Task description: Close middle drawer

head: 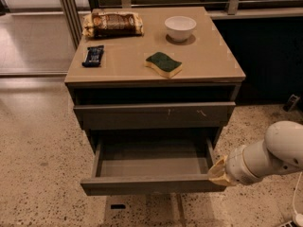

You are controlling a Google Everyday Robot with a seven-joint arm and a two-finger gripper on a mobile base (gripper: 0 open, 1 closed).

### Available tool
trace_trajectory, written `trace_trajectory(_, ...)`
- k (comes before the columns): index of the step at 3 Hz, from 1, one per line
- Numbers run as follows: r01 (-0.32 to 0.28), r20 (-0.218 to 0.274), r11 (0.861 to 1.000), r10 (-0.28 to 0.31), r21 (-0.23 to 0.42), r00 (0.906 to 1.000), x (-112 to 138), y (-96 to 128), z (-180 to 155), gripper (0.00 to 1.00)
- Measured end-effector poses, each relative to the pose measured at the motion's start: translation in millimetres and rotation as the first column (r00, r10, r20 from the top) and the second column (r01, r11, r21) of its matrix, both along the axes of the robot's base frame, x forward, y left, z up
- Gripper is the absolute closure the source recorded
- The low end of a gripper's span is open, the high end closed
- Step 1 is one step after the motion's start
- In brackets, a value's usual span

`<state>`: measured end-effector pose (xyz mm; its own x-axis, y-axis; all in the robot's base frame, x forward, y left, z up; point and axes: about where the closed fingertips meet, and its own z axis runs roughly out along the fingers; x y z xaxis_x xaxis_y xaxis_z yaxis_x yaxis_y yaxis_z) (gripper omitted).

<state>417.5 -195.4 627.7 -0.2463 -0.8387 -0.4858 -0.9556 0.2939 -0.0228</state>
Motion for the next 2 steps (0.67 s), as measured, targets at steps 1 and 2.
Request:
trace_trajectory(1,-0.029,0.054,0.999,0.03,-0.017,0.9981,9,7,-58,1.0)
trace_trajectory(2,-0.031,0.086,0.999,0.029,0.017,0.9959,28,17,-116,1.0)
